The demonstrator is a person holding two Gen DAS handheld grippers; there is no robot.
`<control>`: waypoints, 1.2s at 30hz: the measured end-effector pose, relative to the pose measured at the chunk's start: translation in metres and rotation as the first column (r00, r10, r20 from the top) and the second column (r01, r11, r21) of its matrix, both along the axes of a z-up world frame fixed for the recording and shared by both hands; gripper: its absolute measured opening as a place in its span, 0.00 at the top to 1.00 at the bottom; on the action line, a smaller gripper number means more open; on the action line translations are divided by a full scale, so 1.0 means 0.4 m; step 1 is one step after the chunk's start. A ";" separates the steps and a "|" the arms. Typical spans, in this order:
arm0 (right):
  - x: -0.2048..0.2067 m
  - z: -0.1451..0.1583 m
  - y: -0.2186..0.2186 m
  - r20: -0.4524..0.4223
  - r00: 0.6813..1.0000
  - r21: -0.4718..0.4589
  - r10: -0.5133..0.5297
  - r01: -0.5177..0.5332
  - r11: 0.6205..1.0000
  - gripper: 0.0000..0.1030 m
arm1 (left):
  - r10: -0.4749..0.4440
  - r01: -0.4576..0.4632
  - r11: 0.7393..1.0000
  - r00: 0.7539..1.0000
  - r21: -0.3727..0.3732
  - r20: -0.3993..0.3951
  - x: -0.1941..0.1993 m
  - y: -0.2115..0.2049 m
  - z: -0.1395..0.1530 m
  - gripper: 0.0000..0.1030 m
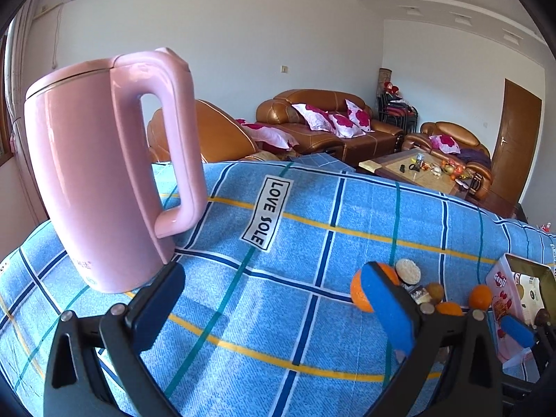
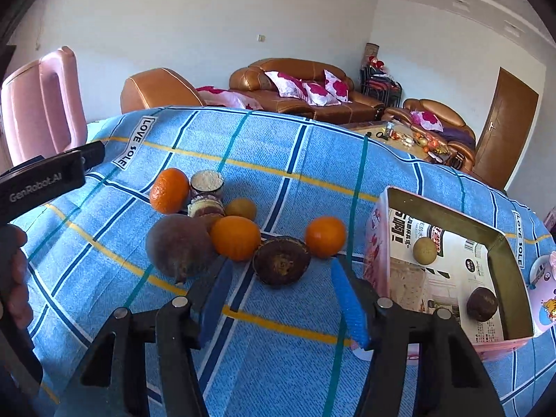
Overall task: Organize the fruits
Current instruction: 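Move the right tool to another dark round fruit and grasp it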
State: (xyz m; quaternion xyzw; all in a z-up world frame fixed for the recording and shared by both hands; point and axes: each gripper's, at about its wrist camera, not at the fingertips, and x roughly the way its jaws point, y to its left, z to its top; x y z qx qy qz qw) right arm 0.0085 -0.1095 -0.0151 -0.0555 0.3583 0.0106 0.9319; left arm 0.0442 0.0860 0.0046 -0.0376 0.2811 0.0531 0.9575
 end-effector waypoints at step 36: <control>-0.111 0.079 -0.061 0.211 0.978 0.086 0.002 -0.020 0.996 0.56 | -0.369 0.355 0.918 0.928 -0.174 -0.054 -0.003 -0.140 -0.020 0.01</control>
